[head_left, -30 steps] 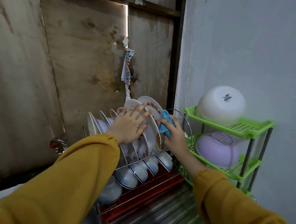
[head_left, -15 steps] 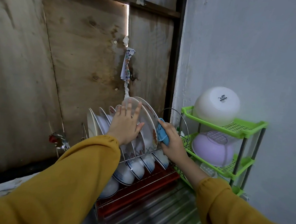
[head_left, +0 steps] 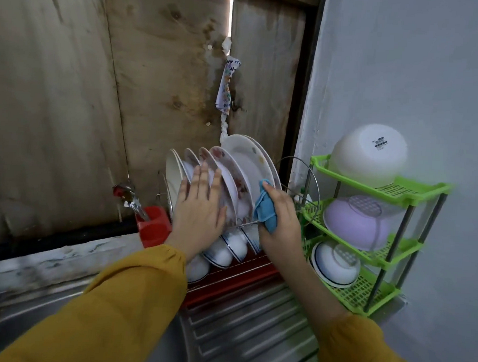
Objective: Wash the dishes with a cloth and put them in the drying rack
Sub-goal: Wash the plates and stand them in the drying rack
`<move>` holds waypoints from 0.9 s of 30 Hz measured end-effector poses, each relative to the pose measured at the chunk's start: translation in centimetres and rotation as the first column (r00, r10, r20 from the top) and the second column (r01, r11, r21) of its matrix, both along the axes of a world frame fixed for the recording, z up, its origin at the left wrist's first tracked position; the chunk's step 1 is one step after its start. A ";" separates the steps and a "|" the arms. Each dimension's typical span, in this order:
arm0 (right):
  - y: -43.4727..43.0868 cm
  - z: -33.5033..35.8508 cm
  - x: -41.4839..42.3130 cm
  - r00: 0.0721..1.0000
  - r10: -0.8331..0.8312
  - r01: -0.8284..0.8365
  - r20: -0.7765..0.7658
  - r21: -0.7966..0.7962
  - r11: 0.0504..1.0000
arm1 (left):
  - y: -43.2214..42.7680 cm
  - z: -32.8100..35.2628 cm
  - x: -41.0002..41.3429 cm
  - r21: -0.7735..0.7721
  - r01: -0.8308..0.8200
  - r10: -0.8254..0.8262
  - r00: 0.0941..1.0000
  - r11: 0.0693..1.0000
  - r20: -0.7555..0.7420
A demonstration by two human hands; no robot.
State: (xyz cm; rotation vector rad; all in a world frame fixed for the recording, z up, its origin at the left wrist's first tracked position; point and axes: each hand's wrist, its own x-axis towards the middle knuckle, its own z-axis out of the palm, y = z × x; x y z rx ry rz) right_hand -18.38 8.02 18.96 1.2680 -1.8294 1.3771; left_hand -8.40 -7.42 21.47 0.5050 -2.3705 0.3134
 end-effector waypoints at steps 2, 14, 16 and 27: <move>-0.5 -0.6 1.9 1.000 0.020 -0.021 0.015 0.012 1.000 | 0.5 -1.1 2.9 0.032 -0.003 0.004 0.999 0.999 -0.045; -9.5 -10.1 20.3 0.916 0.280 -0.336 0.287 0.169 0.927 | -4.4 -12.0 24.8 0.366 -0.289 0.304 0.952 0.885 0.017; -11.7 -11.1 24.0 0.893 0.307 -0.384 0.330 0.198 0.902 | -5.8 -13.2 28.6 0.399 -0.357 0.362 0.930 0.845 0.064; -23.6 -14.9 40.5 0.711 0.401 -0.653 0.577 0.330 0.682 | -15.5 -20.7 47.8 0.612 -0.594 0.559 0.780 0.523 0.280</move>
